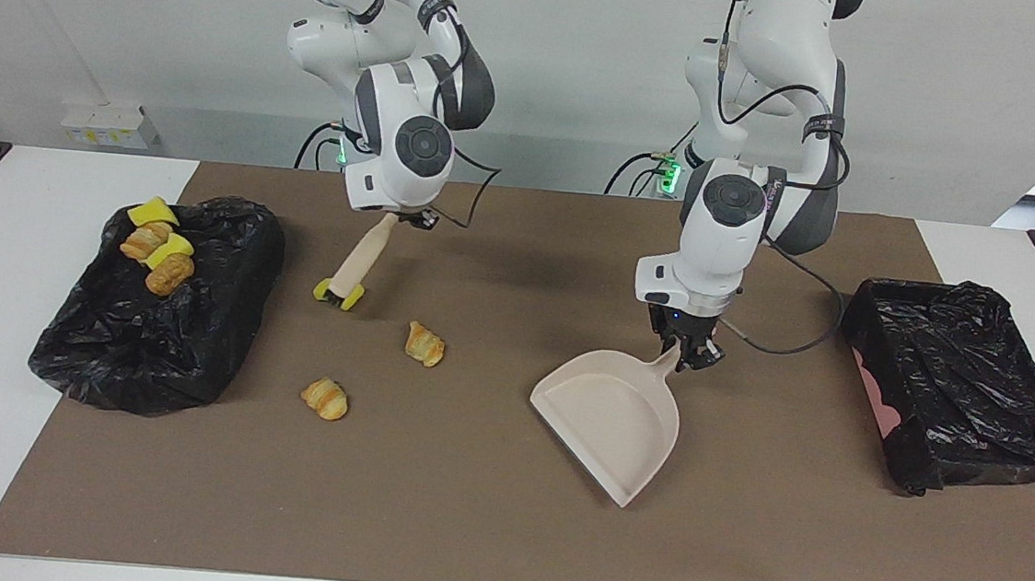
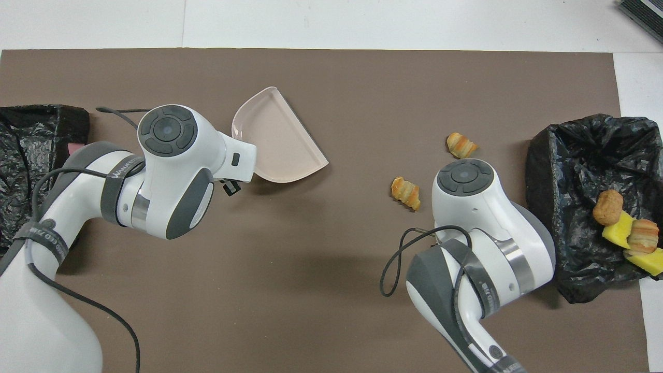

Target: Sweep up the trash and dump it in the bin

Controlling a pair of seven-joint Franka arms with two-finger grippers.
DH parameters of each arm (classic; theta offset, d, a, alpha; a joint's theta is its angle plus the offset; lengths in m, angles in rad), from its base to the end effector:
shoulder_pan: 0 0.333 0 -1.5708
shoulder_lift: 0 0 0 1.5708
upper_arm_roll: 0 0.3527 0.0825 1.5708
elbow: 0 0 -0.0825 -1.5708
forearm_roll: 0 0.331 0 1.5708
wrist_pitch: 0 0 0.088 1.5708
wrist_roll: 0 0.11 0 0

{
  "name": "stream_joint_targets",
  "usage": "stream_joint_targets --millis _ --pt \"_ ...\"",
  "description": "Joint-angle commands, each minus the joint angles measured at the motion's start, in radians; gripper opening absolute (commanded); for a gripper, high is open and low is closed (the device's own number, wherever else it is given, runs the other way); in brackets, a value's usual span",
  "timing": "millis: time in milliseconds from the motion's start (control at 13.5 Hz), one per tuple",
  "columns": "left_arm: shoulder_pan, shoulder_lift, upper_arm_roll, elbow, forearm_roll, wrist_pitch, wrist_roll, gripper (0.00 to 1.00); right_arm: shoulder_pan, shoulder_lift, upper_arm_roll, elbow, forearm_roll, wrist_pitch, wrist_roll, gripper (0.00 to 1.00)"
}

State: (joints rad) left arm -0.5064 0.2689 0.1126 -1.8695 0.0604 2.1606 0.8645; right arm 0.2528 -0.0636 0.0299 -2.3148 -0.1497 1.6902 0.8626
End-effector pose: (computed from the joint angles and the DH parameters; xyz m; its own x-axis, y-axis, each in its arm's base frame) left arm 0.5410 -0.2279 0.4358 0.2729 -0.9609 -0.0472 -0.9605 -0.2694 -0.0691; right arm 0.3746 0.0936 0.4070 0.8032 -0.5373 -0.2573 -0.3755 -0.7919 0.4816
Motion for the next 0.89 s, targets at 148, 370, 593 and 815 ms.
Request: stream_joint_targets --millis 148,370,593,815 --pt "-0.059 -0.08 0.001 -0.115 0.018 0.047 0.073 0.0 -0.009 -0.026 0.021 -0.141 -0.024 0.254 -0.054 0.0" --pt "-0.098 -0.085 0.002 -0.134 0.018 0.053 0.068 0.0 0.063 0.077 0.025 -0.054 0.014 0.321 -0.068 0.0" --pt "-0.096 -0.096 0.002 -0.152 0.028 0.059 0.067 0.0 0.114 0.159 0.027 0.047 0.073 0.348 -0.193 0.0" --pt "-0.086 -0.103 0.002 -0.178 0.032 0.074 0.068 0.0 0.137 0.217 0.036 0.136 0.183 0.356 -0.358 0.0"
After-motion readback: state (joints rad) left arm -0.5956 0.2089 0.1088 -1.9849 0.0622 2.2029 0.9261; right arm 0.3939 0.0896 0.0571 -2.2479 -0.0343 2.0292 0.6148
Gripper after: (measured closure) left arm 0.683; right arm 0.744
